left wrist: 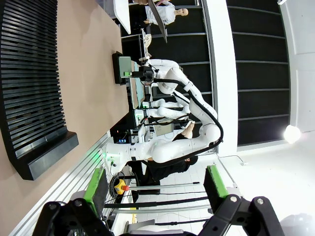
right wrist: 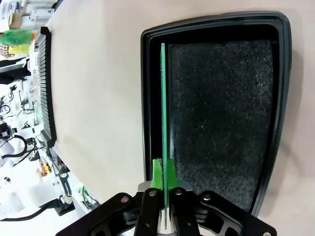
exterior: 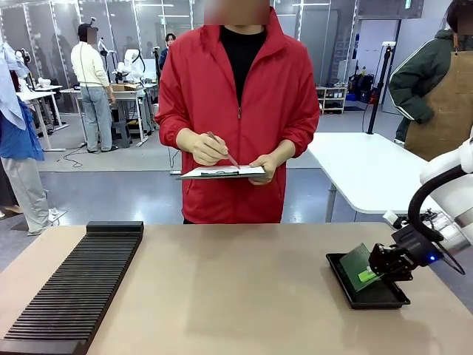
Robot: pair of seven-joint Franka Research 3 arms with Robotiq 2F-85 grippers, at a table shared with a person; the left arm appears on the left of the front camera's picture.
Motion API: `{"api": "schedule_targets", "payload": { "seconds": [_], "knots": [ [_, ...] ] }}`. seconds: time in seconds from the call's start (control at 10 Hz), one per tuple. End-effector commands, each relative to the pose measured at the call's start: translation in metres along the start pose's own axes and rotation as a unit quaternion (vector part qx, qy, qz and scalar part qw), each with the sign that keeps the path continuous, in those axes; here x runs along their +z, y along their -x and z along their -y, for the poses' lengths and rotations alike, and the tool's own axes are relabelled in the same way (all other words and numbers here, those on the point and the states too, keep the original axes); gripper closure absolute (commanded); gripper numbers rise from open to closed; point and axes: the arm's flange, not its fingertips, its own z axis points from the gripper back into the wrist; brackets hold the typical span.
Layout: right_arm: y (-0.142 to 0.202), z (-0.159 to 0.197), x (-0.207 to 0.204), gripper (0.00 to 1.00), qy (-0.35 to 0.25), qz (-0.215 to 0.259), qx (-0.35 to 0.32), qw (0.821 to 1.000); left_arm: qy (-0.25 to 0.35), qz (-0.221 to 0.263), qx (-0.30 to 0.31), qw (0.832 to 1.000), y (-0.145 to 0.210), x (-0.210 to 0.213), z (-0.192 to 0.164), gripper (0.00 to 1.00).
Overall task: Inspect the PCB.
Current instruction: Place the Blank PCB in the ESD tray.
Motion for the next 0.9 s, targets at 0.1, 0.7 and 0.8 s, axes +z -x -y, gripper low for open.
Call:
{"api": "schedule_targets", "payload": {
  "seconds": [0.1,0.7,0.8],
  "knots": [
    [-0.014,-0.004,-0.015,0.97,0.011,0.015,-0.019,1.0,-0.004,0.001,-0.001,1.0,0.001,0.001,0.001,0.0],
    [0.004,-0.023,-0.028,0.32,0.089,0.047,-0.012,0.995,-0.004,0.001,-0.001,1.0,0.001,0.001,0.001,0.0],
    [0.006,-0.028,-0.024,0.2,0.102,0.053,-0.009,0.993,-0.004,0.001,-0.001,1.0,0.001,0.001,0.001,0.0]
  ]
}}
